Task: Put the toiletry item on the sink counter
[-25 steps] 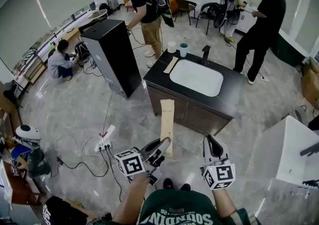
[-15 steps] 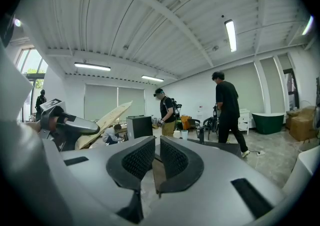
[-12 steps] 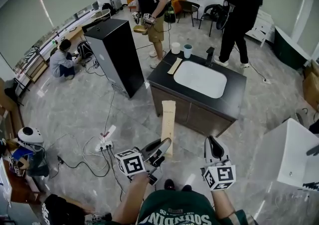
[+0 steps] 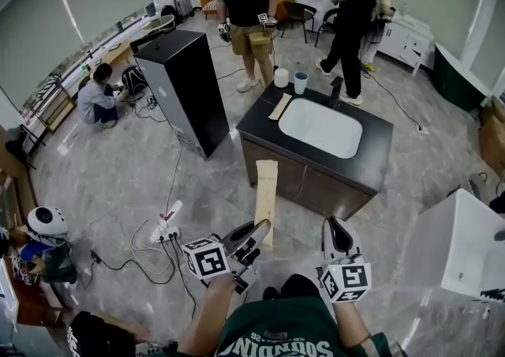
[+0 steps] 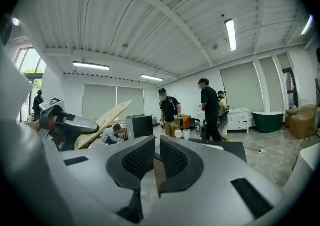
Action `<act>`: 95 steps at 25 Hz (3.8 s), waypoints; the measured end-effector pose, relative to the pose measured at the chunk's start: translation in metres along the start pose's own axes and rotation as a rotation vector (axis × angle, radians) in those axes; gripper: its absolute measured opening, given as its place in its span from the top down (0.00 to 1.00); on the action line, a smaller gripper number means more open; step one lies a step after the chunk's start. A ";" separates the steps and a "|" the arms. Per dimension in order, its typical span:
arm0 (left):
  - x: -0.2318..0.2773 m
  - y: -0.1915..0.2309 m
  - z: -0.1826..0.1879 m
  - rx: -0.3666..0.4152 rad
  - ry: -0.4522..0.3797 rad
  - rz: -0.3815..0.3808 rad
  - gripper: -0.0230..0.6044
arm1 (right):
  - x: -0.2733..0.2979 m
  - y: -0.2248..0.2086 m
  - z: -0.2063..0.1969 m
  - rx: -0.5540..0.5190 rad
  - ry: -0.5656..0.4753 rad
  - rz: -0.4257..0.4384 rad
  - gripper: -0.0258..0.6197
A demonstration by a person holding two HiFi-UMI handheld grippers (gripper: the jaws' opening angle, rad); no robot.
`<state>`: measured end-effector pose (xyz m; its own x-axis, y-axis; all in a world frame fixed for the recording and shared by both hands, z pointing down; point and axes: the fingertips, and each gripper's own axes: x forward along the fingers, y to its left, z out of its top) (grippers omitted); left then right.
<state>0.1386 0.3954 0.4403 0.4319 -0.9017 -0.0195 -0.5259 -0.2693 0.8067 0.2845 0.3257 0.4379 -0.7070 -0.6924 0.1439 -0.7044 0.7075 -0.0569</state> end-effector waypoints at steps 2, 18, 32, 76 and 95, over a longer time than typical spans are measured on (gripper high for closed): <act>0.001 0.005 0.003 0.002 -0.005 -0.011 0.89 | 0.004 0.000 0.001 -0.001 0.000 -0.001 0.88; 0.069 0.081 0.059 -0.036 0.021 0.012 0.89 | 0.111 -0.041 -0.012 0.012 0.043 -0.012 0.88; 0.215 0.181 0.185 -0.039 0.090 0.016 0.89 | 0.312 -0.118 0.021 0.054 0.053 -0.021 0.88; 0.391 0.320 0.336 -0.018 0.277 -0.033 0.89 | 0.515 -0.184 0.050 0.098 0.066 -0.159 0.88; 0.448 0.454 0.378 -0.071 0.421 -0.026 0.89 | 0.643 -0.180 0.039 0.073 0.135 -0.252 0.88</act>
<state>-0.1842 -0.2586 0.5745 0.7135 -0.6741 0.1909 -0.4657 -0.2527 0.8481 -0.0457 -0.2521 0.5024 -0.4980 -0.8164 0.2925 -0.8628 0.5003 -0.0727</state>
